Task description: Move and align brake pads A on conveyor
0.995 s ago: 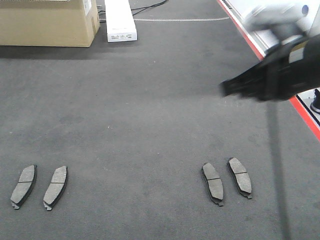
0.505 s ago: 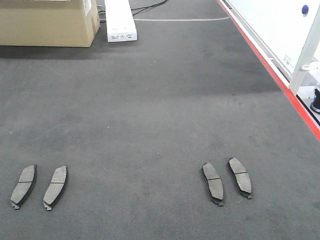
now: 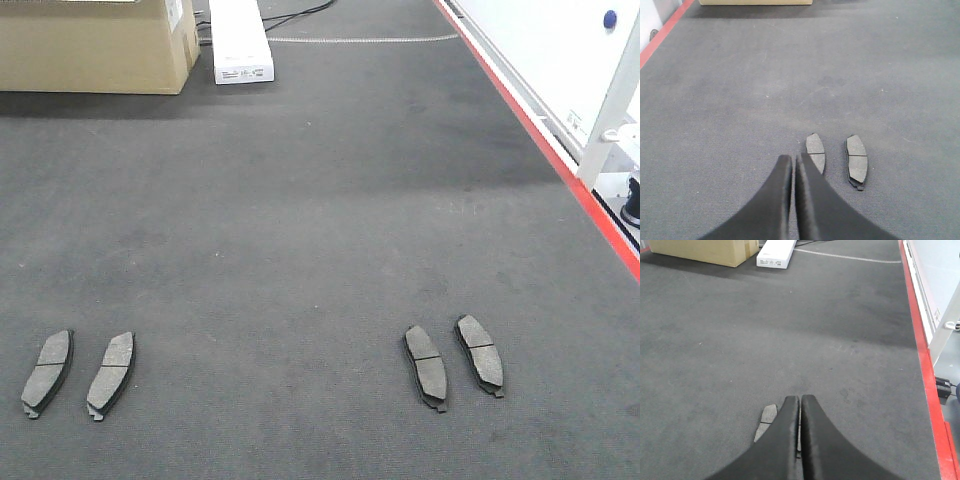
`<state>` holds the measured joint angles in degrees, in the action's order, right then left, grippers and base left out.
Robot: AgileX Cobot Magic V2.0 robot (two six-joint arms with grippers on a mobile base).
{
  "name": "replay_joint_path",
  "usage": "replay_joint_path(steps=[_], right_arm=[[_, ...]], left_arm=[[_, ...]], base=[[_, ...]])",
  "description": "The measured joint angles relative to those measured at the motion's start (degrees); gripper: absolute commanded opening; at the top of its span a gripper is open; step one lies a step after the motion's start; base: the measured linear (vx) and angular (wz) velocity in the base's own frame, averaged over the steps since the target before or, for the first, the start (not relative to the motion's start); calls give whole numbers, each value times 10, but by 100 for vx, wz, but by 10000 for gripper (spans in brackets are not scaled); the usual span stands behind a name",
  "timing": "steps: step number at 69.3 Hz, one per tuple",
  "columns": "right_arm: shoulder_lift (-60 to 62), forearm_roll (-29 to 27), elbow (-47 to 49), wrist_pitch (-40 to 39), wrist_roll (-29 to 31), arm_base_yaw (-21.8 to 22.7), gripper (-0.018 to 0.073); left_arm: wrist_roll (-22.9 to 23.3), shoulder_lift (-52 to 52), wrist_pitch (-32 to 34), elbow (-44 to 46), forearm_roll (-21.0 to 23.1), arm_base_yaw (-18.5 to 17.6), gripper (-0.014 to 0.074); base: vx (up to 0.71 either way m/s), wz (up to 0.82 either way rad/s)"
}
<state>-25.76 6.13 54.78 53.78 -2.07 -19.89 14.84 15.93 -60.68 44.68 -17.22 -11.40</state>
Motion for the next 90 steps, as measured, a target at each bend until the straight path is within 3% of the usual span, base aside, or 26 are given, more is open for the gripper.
replay_joint_path(steps=[66, 77, 90], right_arm=[[0, -2, 0, 2, 0, 0, -6], [0, -2, 0, 2, 0, 0, -6], [0, -2, 0, 2, 0, 0, -6]], left_arm=[[1, 0, 4, 0, -12, 0, -6], [1, -4, 86, -24, 22, 1, -6], [-28, -36, 241, -131, 116, 47, -6]], base=[[0, 0], [0, 0], [0, 0]])
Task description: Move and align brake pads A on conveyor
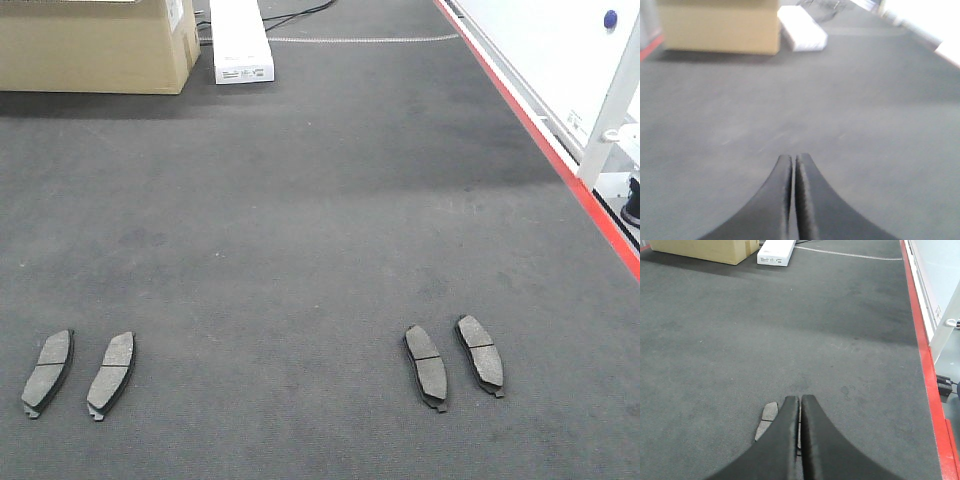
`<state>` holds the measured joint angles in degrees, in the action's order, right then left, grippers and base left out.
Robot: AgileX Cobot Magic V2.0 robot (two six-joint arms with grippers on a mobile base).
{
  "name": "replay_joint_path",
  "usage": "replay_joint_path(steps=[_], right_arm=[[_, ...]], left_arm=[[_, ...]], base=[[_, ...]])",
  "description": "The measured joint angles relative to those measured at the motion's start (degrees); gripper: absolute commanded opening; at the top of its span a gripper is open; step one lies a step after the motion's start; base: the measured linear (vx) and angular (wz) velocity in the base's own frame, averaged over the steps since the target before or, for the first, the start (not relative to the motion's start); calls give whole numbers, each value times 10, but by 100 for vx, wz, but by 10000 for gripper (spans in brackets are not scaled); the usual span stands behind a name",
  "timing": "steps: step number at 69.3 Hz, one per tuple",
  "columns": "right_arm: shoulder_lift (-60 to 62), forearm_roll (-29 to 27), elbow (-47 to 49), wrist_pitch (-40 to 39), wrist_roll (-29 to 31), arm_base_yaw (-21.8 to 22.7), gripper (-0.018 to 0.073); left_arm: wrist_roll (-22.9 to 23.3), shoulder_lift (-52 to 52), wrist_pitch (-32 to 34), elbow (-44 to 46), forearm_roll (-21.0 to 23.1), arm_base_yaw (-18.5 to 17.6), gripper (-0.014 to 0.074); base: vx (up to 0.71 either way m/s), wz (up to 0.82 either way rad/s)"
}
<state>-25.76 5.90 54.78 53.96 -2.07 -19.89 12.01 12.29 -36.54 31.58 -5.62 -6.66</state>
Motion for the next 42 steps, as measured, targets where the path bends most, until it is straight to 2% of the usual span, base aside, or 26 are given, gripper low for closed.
replay_joint_path(steps=[7, 14, 29, 36, 42], right_arm=[[0, 0, 0, 0, 0, 0, -6], [0, 0, 0, 0, 0, 0, -6], [0, 0, 0, 1, 0, 0, -6], [0, -1, 0, 1, 0, 0, -6], [0, -1, 0, 1, 0, 0, -6]], left_arm=[[-29, -35, 80, -72, 65, 37, -6], [-49, -75, 138, -146, 100, 64, -6], [-55, -129, 288, -310, 105, 86, -6], [-57, -130, 347, -330, 105, 86, -6], [-58, -130, 355, -330, 90, 86, -6]], base=[[0, 0], [0, 0], [0, 0], [0, 0], [0, 0]])
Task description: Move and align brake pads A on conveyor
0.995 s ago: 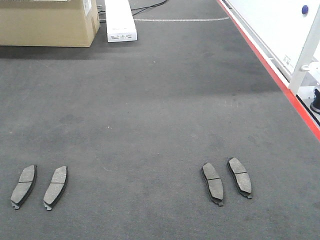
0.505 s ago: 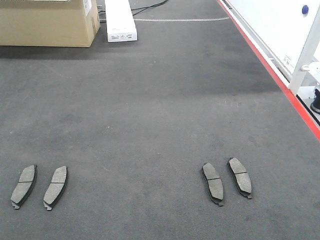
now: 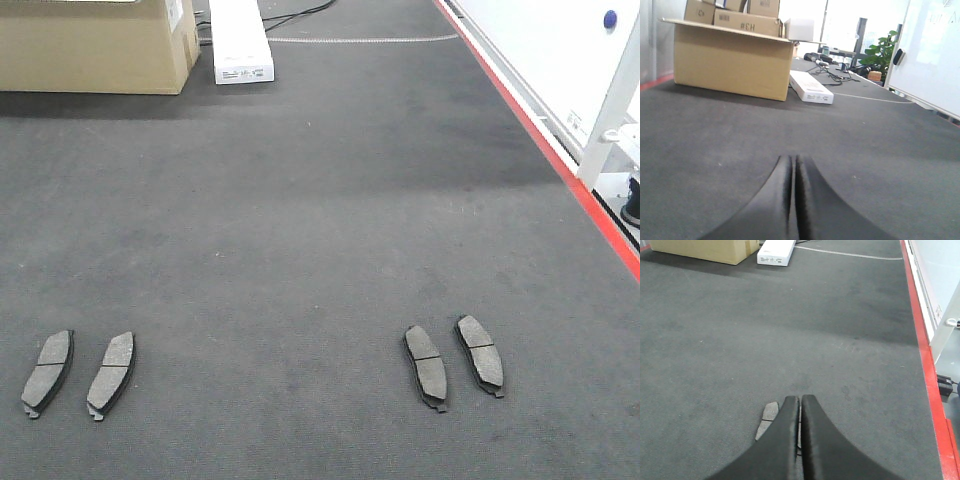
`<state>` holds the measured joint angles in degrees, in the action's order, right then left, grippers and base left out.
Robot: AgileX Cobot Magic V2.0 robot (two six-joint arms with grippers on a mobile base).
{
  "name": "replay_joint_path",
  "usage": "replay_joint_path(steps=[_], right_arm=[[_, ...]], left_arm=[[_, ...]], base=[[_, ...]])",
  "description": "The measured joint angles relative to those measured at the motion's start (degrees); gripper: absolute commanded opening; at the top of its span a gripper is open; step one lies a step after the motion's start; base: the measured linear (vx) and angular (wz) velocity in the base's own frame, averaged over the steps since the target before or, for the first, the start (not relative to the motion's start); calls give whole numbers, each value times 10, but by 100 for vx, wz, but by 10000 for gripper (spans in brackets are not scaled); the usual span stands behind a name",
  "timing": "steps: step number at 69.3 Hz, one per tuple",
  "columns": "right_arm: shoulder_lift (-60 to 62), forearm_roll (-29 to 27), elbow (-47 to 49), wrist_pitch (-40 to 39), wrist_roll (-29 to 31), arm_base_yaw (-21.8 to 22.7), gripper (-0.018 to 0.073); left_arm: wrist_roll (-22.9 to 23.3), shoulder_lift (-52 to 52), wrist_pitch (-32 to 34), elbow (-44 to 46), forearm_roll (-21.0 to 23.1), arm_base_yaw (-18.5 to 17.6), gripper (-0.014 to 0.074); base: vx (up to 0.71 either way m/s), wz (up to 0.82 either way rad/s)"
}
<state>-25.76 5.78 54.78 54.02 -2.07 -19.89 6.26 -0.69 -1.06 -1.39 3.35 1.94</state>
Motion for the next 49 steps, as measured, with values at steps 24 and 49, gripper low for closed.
replay_joint_path(steps=[24, 49], right_arm=[[0, 0, 0, 0, 0, 0, -6], [0, 0, 0, 0, 0, 0, -6]], left_arm=[[-1, 0, 0, -2, -12, 0, -6], [-1, 0, 0, -2, -12, 0, -6]], base=[[0, 0], [0, 0]])
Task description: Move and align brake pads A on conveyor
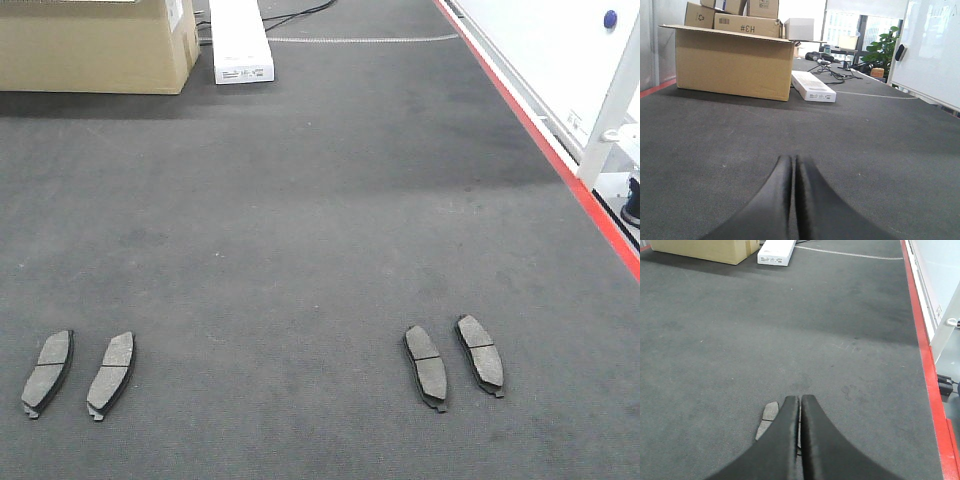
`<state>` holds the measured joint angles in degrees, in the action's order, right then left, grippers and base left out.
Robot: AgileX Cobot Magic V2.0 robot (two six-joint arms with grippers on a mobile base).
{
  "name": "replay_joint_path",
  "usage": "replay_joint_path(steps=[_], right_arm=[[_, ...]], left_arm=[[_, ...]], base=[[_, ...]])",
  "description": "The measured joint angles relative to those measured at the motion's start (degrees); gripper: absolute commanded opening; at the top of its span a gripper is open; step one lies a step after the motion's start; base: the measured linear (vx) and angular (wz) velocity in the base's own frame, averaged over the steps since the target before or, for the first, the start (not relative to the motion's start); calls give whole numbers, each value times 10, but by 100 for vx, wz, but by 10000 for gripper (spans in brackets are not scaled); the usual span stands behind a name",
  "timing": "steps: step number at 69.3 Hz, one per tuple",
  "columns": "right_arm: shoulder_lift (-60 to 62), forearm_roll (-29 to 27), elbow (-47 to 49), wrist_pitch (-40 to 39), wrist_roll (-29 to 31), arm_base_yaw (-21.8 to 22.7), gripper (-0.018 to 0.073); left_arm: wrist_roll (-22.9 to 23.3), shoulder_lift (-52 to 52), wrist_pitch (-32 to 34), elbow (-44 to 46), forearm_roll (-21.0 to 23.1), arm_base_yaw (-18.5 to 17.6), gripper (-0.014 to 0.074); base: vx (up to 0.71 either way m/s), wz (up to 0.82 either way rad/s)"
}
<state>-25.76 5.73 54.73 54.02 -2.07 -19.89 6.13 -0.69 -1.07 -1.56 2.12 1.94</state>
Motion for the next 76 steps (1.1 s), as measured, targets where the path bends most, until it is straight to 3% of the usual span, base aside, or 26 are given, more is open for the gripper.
replay_joint_path(steps=[35, 44, 61, 76], right_arm=[[-2, 15, -2, -1, 0, 1, -3], [-2, 25, -54, -28, 0, 42, -3], [22, 25, -259, -223, 0, 185, -3], [108, 26, -437, -403, 0, 230, -3]], left_arm=[[0, 0, 0, 0, 0, 0, -6], [0, 0, 0, 0, 0, 0, -6], [0, 0, 0, 0, 0, 0, -6], [0, 0, 0, 0, -1, 0, -6]], base=[[0, 0], [0, 0], [0, 0], [0, 0]])
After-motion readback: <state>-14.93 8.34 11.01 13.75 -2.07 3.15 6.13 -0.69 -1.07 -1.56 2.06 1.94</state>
